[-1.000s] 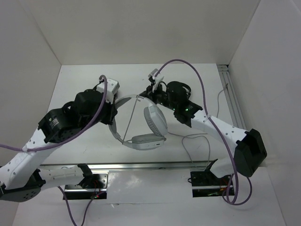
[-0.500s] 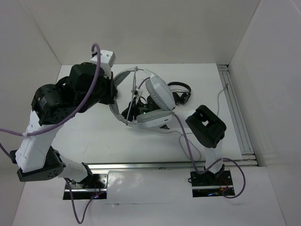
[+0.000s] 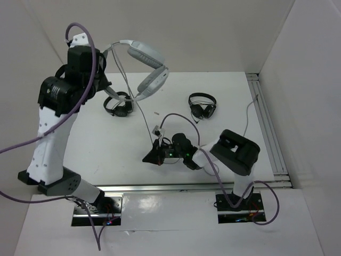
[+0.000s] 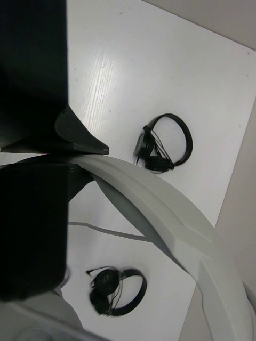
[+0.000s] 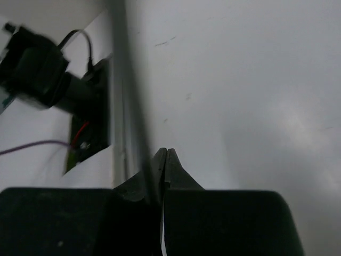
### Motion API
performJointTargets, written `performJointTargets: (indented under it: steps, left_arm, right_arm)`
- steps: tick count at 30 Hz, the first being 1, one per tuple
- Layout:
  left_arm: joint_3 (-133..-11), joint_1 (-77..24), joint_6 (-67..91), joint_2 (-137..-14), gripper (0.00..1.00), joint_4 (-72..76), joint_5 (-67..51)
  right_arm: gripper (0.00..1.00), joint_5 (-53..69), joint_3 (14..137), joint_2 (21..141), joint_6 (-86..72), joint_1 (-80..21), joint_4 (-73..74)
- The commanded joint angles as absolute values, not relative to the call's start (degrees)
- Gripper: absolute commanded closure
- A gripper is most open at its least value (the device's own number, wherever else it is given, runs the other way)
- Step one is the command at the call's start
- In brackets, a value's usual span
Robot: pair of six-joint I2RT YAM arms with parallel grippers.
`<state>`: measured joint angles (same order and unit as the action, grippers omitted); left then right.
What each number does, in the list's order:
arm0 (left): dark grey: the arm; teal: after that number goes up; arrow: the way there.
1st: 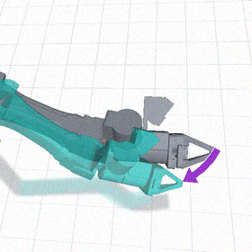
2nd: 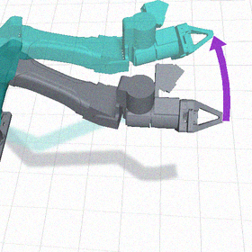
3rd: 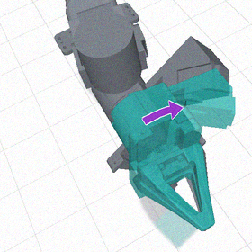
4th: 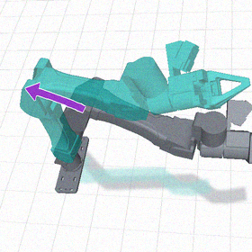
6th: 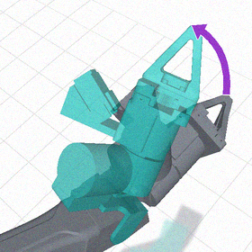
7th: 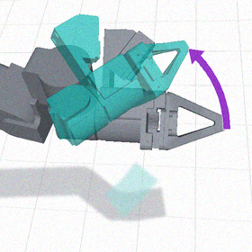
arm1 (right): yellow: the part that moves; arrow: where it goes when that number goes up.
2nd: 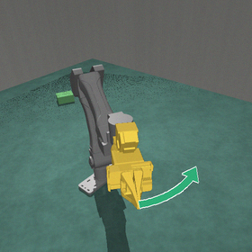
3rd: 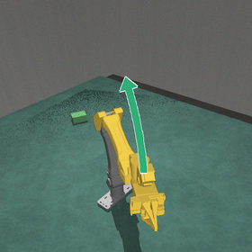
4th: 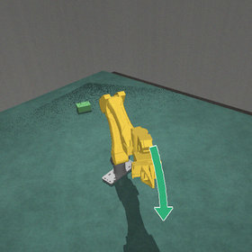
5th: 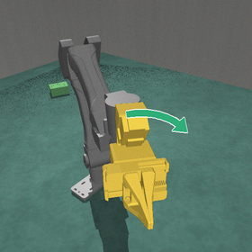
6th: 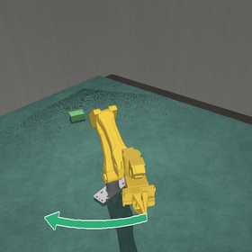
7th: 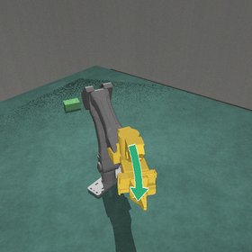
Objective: Wrap the headphones
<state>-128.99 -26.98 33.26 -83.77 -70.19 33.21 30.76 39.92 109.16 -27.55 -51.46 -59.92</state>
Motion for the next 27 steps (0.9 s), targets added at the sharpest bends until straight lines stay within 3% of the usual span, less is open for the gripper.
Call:
performJointTargets:
  steps: [1,8,10,13,18,21,22,24,27]
  left_arm:
    - [-128.67,-20.84,36.39,-88.15,1.0,-61.52,28.83]
    - [-114.48,-18.45,36.91,-89.3,1.0,-60.29,38.98]
    - [-109.8,-18.46,37.71,-89.3,1.0,-60.82,41.48]
    - [-104.25,-17.32,37.18,-90.09,1.0,-62.75,42.19]
    - [-92.65,-20.55,30.16,-88.16,1.0,-58.2,35.16]
    - [-87.99,-24.94,27.34,-85.79,1.0,-57.66,31.66]
    - [-86.93,-26.27,25.68,-85.78,1.0,-57.66,30.6]
    - [-83.43,-29.16,24.96,-83.95,1.0,-57.66,29.27]
    - [-78.6,-35.32,25.49,-81.84,1.0,-57.66,31.19]
  right_arm:
    - [1.0,30.6,35.78,97.58,-21.9,-56.94,-62.69]
    - [1.0,20.58,40.77,79.3,-6.61,-71.53,-21.18]
    - [1.0,11.64,44.46,73.08,-2.83,-75.65,-13.66]
    - [1.0,-9.69,51.22,68.83,1.31,-81.18,0.58]
    - [1.0,-52.18,66.15,72.06,3.24,-88.23,20.71]
    - [1.0,-72.07,68.12,75.14,9.73,-89.47,16.22]
    - [1.0,-74.77,66.72,75.15,20.02,-88.69,10.78]
    - [1.0,-75.85,64.26,74.19,31.06,-84.65,-6.91]
    - [0.97,-72.35,65.03,72.42,38.41,-76.05,-14.93]
